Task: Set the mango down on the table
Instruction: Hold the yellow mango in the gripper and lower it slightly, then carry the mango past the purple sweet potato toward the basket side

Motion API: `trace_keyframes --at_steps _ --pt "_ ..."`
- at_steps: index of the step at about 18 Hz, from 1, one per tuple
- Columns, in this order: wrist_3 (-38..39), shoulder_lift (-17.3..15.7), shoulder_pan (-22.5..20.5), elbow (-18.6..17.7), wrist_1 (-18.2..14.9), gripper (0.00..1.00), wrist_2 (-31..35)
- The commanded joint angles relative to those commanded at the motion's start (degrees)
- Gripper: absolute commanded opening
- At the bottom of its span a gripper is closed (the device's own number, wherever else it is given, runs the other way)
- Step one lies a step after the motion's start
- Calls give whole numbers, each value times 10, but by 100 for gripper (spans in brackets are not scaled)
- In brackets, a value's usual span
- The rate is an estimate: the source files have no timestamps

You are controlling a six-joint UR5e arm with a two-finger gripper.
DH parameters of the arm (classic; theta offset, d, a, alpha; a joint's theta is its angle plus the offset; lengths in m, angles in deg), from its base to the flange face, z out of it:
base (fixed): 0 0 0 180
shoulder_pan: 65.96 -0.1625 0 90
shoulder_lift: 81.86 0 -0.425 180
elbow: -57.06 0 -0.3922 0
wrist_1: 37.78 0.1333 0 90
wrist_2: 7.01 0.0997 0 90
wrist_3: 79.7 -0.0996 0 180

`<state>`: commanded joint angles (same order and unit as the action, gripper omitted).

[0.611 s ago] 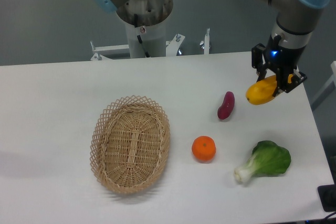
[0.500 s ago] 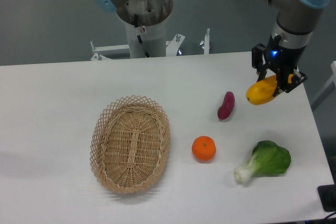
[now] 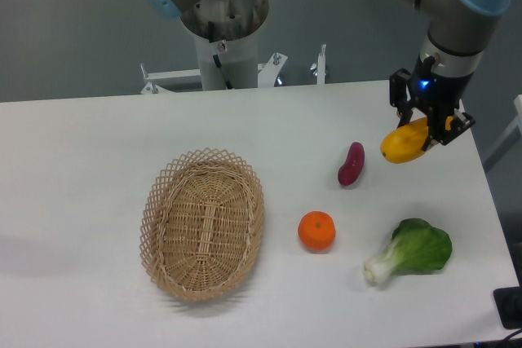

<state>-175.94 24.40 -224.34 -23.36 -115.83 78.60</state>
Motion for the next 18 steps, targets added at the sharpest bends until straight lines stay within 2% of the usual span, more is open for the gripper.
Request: trace_keyframes --at_steps 4,7,15,18 --pt "4 3 4 -2 4 41 -2" --pt "10 2 7 -23 35 41 -4" --pt "71 7 35 -95 168 40 -4" --pt "76 4 39 -150 207 40 -4"
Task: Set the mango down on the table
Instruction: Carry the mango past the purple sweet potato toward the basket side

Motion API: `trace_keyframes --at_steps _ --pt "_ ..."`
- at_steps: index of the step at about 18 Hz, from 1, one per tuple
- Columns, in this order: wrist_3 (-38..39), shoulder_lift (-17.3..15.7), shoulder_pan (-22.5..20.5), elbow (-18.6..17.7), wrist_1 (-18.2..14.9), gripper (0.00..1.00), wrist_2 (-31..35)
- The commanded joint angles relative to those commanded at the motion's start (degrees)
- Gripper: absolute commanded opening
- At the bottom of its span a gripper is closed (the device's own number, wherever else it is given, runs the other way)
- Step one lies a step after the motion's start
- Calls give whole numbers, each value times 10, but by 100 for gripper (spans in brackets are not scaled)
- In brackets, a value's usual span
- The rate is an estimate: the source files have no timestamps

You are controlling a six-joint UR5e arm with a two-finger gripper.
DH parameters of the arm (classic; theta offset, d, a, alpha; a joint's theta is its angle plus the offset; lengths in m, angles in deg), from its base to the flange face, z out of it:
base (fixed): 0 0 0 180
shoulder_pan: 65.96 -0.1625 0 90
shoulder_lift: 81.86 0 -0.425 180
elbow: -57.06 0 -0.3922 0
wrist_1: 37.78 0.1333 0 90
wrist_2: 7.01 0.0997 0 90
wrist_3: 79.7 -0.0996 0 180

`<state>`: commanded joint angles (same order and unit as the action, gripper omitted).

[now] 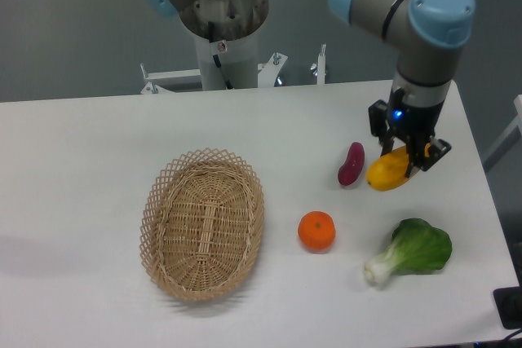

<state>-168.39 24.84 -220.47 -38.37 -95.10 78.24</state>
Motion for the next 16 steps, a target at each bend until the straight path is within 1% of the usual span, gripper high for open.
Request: trace_keyframes --at_steps 1,3,5,6,7,9,12,13,15,16 --pt "-3 -2 1 -19 13 41 1" --pt "-17 -4 2 -60 19 42 4" --pt "-63 -4 1 -77 18 41 11" --pt "-69 -5 3 -84 14 41 12" --pt "-70 -7 6 -96 14 41 12" --pt "-69 -17 27 -117 14 41 22" --pt "-61 -30 58 -174 21 41 64" --pt "-56 -36 62 -187 24 41 70" --pt "-55 -46 63 -203 27 41 70" --pt "-53 -46 69 -204 28 41 71"
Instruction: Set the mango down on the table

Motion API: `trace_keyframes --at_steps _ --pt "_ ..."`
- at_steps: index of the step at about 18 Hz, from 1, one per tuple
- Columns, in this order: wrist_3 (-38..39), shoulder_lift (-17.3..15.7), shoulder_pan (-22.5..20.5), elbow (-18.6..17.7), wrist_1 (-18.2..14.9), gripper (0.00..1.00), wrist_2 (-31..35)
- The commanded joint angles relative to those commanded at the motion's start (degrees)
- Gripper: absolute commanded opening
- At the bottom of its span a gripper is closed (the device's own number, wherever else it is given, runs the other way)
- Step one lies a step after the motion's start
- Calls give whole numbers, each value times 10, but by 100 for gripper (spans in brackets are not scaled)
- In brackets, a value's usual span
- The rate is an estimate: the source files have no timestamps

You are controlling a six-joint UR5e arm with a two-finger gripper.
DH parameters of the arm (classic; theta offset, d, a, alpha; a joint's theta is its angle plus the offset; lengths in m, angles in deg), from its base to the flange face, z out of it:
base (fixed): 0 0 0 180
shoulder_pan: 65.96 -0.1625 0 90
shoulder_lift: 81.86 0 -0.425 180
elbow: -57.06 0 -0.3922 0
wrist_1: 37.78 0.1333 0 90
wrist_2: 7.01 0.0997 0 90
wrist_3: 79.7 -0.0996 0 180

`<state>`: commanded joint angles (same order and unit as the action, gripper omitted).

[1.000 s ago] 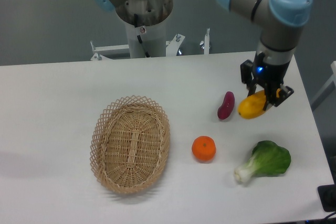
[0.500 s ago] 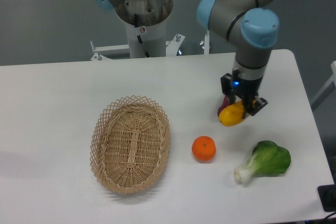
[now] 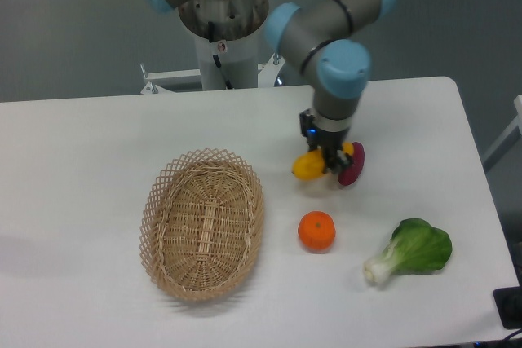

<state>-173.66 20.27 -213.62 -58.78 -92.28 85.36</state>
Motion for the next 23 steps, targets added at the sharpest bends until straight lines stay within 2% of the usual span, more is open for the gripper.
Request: trace_keyframes --at_steps 4,5,8,9,10,11,12,16,23 --pt "32 4 19 0 3 42 2" --pt "33 6 19 0 3 47 2" --pt "33 9 25 1 4 51 3" --pt "33 10 26 2 4 62 3" --pt "32 10 26 5 4 83 3" --pt "32 10 26 9 3 96 3" --pt "32 9 26 11 4 100 3" --pt "33 7 26 34 4 100 3" --pt "32 18 12 147 -8 100 -3"
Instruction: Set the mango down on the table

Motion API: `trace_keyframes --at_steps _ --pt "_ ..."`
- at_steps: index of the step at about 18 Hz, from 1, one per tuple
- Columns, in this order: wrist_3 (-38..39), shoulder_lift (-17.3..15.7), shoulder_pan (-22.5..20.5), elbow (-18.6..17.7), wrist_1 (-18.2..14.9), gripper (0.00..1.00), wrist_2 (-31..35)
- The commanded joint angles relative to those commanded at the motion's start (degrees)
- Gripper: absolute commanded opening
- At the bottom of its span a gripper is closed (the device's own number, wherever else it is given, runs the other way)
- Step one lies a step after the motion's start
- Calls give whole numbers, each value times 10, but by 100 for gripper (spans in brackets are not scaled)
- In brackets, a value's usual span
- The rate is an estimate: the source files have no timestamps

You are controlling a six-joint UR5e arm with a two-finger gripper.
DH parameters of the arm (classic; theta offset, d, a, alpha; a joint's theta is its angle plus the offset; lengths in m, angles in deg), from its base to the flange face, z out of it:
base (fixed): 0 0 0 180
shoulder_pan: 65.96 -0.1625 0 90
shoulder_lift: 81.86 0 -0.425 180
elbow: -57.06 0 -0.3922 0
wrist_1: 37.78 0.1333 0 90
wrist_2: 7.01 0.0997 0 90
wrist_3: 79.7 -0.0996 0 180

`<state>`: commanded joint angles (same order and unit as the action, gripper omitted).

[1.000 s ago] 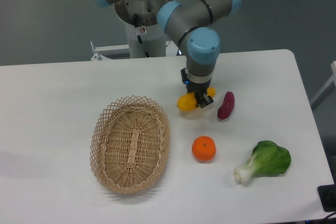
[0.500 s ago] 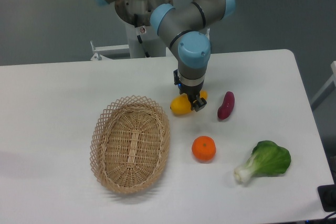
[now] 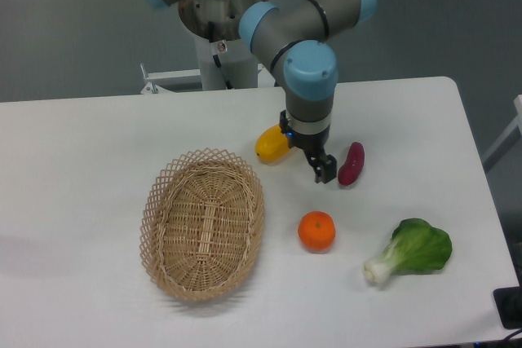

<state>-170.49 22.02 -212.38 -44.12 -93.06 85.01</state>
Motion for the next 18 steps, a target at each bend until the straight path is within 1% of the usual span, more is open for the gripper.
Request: trace_keyframes --at_steps 3,5,8,10,11,12,13,15,18 --pt "-1 7 -18 47 -10 100 -11" --pt "-5 14 -30 100 -41 100 -18" --pt "-6 33 -40 183 -122 100 -21" --pt "-6 46 -54 239 -174 100 -49" --pt "-6 48 -64 258 -194 100 -63" --pt "-8 50 -71 272 -207 100 -73" --pt "-10 50 -77 280 -214 100 -79" --pt "-20 48 -93 281 -222 100 -92" --pt "-77 41 -120 279 -243 100 -105"
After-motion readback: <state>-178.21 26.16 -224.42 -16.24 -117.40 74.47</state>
